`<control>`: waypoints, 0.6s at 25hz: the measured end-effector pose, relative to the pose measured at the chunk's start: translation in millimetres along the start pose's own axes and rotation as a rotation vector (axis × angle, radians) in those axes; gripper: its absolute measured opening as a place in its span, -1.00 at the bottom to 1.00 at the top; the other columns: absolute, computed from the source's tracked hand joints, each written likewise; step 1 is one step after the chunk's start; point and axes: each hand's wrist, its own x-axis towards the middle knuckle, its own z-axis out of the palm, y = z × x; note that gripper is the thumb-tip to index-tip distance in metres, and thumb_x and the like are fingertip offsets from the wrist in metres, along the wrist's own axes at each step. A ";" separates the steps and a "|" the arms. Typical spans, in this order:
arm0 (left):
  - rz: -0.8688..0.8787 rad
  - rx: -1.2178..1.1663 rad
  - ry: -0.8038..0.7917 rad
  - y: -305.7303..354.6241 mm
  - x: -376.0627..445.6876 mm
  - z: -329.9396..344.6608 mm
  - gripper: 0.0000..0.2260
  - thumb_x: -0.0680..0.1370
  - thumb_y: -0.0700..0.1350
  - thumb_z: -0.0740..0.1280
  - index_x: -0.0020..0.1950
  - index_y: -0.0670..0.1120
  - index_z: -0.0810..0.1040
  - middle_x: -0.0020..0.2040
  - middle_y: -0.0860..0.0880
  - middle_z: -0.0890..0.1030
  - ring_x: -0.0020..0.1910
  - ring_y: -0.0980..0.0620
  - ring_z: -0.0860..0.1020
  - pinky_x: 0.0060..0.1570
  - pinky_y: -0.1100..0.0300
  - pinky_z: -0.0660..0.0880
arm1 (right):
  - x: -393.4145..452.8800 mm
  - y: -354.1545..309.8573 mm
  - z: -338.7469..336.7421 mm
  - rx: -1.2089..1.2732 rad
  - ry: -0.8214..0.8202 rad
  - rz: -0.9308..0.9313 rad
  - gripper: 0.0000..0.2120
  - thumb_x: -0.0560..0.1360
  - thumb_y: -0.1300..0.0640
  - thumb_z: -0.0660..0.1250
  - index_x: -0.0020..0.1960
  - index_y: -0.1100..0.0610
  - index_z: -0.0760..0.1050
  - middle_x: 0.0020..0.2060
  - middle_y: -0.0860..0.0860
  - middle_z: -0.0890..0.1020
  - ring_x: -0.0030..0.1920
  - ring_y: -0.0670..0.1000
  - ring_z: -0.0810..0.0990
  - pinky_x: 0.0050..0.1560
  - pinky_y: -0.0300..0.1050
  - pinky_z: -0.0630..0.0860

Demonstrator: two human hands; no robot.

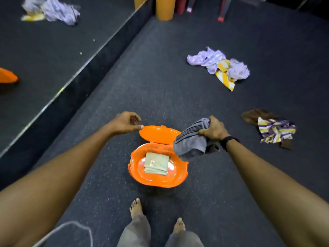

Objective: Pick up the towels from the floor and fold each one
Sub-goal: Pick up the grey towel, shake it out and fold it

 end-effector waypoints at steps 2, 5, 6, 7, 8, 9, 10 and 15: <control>-0.053 0.009 -0.049 -35.0 27.8 23.4 -0.69 0.44 -0.05 0.48 0.13 -0.11 0.54 0.03 -0.09 0.60 0.04 -0.03 0.58 0.12 0.09 0.51 | 22.1 27.9 39.3 -0.021 0.003 0.093 -0.64 0.41 0.13 0.44 0.04 0.18 0.32 0.10 0.24 0.51 0.08 0.20 0.46 -0.09 -0.05 0.33; -0.112 0.072 -0.118 -93.6 76.3 73.2 -0.66 0.46 -0.03 0.46 0.18 -0.11 0.53 0.04 -0.07 0.59 0.05 -0.01 0.56 0.16 0.09 0.47 | 63.7 68.9 118.2 -0.091 -0.034 0.150 -0.61 0.40 0.12 0.45 0.08 0.18 0.32 0.10 0.27 0.52 0.09 0.27 0.49 -0.05 0.04 0.43; -0.124 0.092 -0.125 -109.0 89.1 87.0 -0.64 0.47 -0.02 0.45 0.20 -0.12 0.52 0.06 -0.08 0.58 0.04 0.01 0.54 0.16 0.11 0.44 | 75.8 78.8 142.8 -0.110 -0.050 0.143 -0.61 0.39 0.12 0.44 0.09 0.19 0.33 0.08 0.26 0.53 0.09 0.29 0.51 -0.03 0.05 0.45; -0.121 0.109 -0.127 -118.6 94.5 97.1 -0.63 0.48 -0.02 0.44 0.22 -0.13 0.52 0.08 -0.09 0.58 0.05 0.01 0.54 0.17 0.11 0.43 | 80.5 84.8 160.7 -0.109 -0.070 0.135 -0.62 0.39 0.12 0.44 0.08 0.18 0.34 0.04 0.26 0.55 0.07 0.30 0.52 -0.05 0.05 0.44; -0.128 0.119 -0.130 -133.0 107.2 112.3 -0.63 0.48 -0.02 0.44 0.23 -0.14 0.51 0.10 -0.10 0.58 0.08 0.00 0.54 0.17 0.11 0.44 | 92.7 93.7 185.9 -0.086 -0.102 0.113 -0.65 0.38 0.14 0.44 0.04 0.17 0.34 -0.01 0.24 0.55 0.04 0.28 0.53 -0.10 0.02 0.42; -0.128 0.125 -0.124 -151.1 124.2 130.3 -0.62 0.49 -0.03 0.44 0.24 -0.14 0.51 0.12 -0.10 0.59 0.11 -0.02 0.55 0.18 0.10 0.45 | 108.0 103.7 213.4 -0.048 -0.144 0.081 -0.69 0.38 0.17 0.44 -0.01 0.16 0.34 -0.07 0.21 0.55 0.00 0.24 0.53 -0.16 -0.02 0.38; -0.129 0.127 -0.125 -168.7 140.3 149.0 -0.61 0.49 -0.03 0.43 0.25 -0.14 0.50 0.14 -0.11 0.59 0.12 -0.04 0.55 0.19 0.08 0.46 | 122.9 115.3 240.1 0.010 -0.194 0.055 -0.71 0.38 0.20 0.45 -0.06 0.14 0.35 -0.13 0.15 0.53 -0.05 0.18 0.52 -0.22 -0.06 0.34; -0.172 0.130 -0.190 -248.4 190.0 241.6 -0.61 0.50 -0.03 0.41 0.28 -0.12 0.48 0.14 -0.09 0.56 0.10 -0.10 0.56 0.15 0.08 0.47 | 180.1 197.7 353.2 0.045 -0.436 0.083 -0.51 0.36 0.12 0.54 0.20 0.19 0.44 0.11 0.15 0.57 0.14 0.20 0.54 0.12 0.09 0.51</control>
